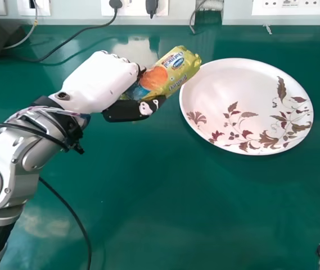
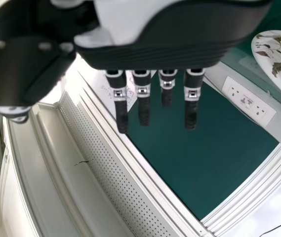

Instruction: Pick up biscuit and place it in the plate

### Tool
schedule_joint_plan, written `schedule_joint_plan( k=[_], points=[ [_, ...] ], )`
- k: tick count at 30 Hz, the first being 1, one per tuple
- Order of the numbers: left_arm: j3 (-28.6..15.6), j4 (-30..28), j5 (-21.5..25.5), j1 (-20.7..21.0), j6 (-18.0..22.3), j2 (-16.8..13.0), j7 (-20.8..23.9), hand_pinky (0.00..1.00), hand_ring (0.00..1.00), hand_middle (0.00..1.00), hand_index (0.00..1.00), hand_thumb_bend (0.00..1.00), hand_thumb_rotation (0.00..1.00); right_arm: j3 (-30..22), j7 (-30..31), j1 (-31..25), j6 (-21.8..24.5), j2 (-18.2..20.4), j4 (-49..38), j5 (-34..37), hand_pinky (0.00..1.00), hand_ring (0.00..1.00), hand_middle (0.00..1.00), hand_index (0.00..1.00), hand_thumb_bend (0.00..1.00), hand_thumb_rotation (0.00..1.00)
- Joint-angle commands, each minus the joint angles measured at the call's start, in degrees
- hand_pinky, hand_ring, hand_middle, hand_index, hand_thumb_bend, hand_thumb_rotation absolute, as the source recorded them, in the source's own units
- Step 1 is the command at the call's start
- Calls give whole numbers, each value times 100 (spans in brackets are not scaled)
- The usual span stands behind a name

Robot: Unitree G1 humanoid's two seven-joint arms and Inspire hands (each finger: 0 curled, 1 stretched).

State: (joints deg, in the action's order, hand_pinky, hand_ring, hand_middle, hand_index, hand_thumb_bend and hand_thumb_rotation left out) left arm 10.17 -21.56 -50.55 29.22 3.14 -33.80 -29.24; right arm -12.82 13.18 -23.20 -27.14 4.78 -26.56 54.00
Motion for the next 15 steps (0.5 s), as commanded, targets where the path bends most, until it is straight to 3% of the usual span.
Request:
schedule_joint_plan(
  k=[1, 15],
  points=[
    [15, -12, 25, 99, 29, 68, 136, 23, 38, 45, 53, 50, 0, -14, 47, 60, -1, 301, -10, 75, 73, 90, 88, 80, 92, 36],
    [265, 245, -131, 516, -8, 338, 87, 21, 38, 45, 53, 50, 0, 0, 16, 97, -96, 359, 27, -94, 74, 89, 88, 79, 92, 40]
  ],
)
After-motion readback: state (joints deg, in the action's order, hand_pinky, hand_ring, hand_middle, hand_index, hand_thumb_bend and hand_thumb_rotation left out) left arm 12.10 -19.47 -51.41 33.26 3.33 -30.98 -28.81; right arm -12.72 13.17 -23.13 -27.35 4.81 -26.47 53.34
